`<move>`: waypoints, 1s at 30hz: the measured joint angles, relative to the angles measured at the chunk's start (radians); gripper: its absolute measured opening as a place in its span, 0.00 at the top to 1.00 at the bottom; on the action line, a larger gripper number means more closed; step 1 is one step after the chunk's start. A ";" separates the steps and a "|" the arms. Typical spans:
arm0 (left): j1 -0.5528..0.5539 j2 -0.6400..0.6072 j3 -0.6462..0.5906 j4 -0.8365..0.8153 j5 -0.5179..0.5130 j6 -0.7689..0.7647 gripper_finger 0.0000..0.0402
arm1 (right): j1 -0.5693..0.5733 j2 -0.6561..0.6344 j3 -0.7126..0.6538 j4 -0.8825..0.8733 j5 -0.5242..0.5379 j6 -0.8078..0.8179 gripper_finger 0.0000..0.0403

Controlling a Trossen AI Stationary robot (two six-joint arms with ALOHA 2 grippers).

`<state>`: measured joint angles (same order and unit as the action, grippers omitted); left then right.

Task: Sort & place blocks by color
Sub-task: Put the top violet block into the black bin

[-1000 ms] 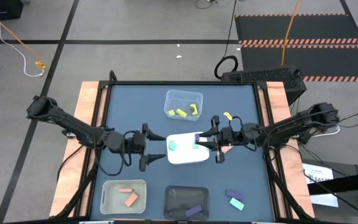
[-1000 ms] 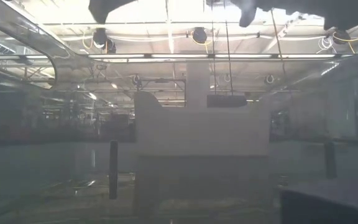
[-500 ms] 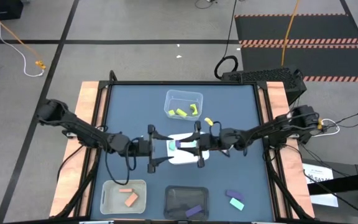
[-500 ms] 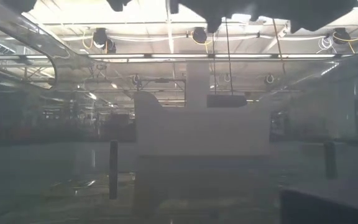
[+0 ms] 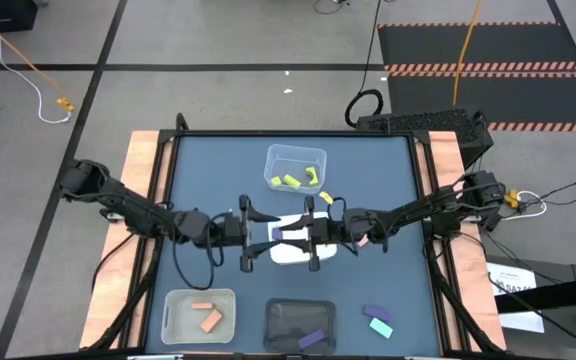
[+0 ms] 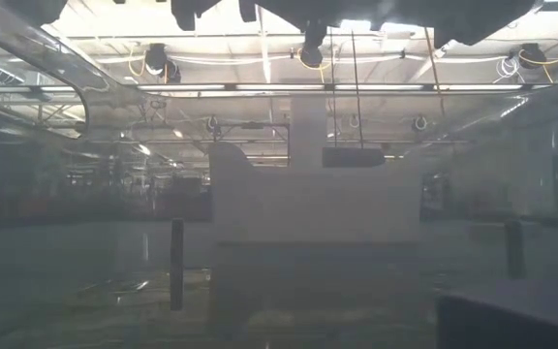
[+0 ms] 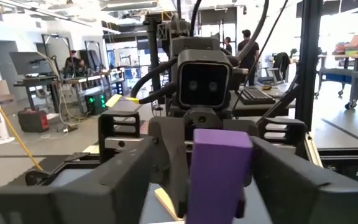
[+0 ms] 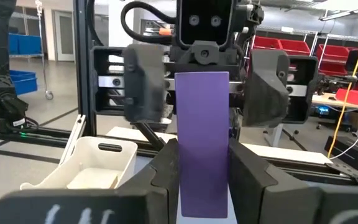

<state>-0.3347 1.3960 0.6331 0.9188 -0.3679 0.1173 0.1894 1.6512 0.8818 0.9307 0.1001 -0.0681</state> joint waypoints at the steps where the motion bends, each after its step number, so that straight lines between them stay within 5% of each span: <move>1: 0.000 0.000 0.000 0.000 0.000 0.000 0.41 | 0.000 0.000 0.000 0.002 0.000 0.001 0.80; 7: 0.001 0.000 0.000 -0.003 0.037 0.016 0.73 | 0.001 -0.001 0.000 0.004 0.000 0.011 0.80; 13: -0.008 0.000 0.000 0.007 0.063 -0.009 0.73 | 0.014 -0.016 0.000 -0.080 0.001 0.023 0.56; 19: -0.044 0.000 0.000 0.031 0.076 -0.031 0.73 | 0.016 -0.171 0.000 -0.530 0.001 0.156 0.32; 30: -0.137 0.116 0.024 0.085 0.168 -0.252 0.73 | 0.076 -0.437 0.000 -1.247 0.000 0.567 0.32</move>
<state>-0.4721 1.5122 0.6566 1.0034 -0.1997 -0.1345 0.2651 1.2146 0.8818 -0.3162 0.0998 0.4989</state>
